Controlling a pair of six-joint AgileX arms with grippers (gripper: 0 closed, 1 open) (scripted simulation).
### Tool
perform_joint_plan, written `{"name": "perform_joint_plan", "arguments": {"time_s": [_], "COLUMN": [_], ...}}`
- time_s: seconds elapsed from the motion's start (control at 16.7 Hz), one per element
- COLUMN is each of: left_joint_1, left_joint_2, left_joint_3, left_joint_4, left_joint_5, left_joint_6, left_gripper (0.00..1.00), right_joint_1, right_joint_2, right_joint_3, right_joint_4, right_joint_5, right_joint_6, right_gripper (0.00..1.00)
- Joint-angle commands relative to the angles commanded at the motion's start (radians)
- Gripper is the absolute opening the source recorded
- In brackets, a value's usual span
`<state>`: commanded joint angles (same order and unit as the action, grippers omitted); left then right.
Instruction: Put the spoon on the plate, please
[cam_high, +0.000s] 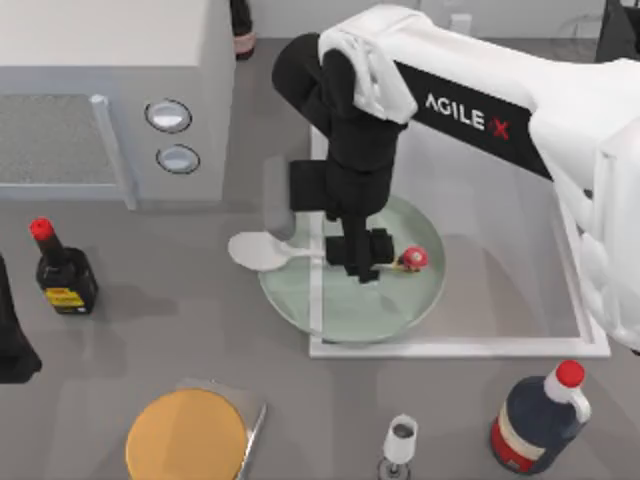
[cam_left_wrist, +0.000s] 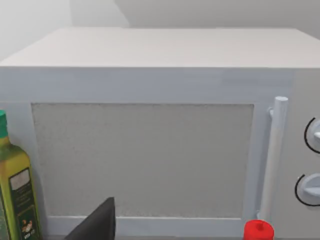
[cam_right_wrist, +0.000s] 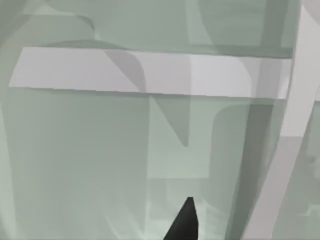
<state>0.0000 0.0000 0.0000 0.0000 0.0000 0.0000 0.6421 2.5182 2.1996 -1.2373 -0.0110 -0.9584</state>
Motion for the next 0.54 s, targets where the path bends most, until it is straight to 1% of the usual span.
{"name": "perform_joint_plan", "arguments": {"time_s": [0.18,0.24,0.54], "left_joint_1": [0.000,0.000,0.000], "left_joint_2": [0.000,0.000,0.000], "left_joint_3": [0.000,0.000,0.000], "left_joint_4": [0.000,0.000,0.000], "left_joint_5": [0.000,0.000,0.000], "left_joint_6": [0.000,0.000,0.000], "left_gripper": [1.00,1.00,1.00], "right_joint_1": [0.000,0.000,0.000], "right_joint_2": [0.000,0.000,0.000], "right_joint_3": [0.000,0.000,0.000], "right_joint_4": [0.000,0.000,0.000], "right_joint_5": [0.000,0.000,0.000], "right_joint_6": [0.000,0.000,0.000], "right_gripper": [0.98,1.00,1.00]}}
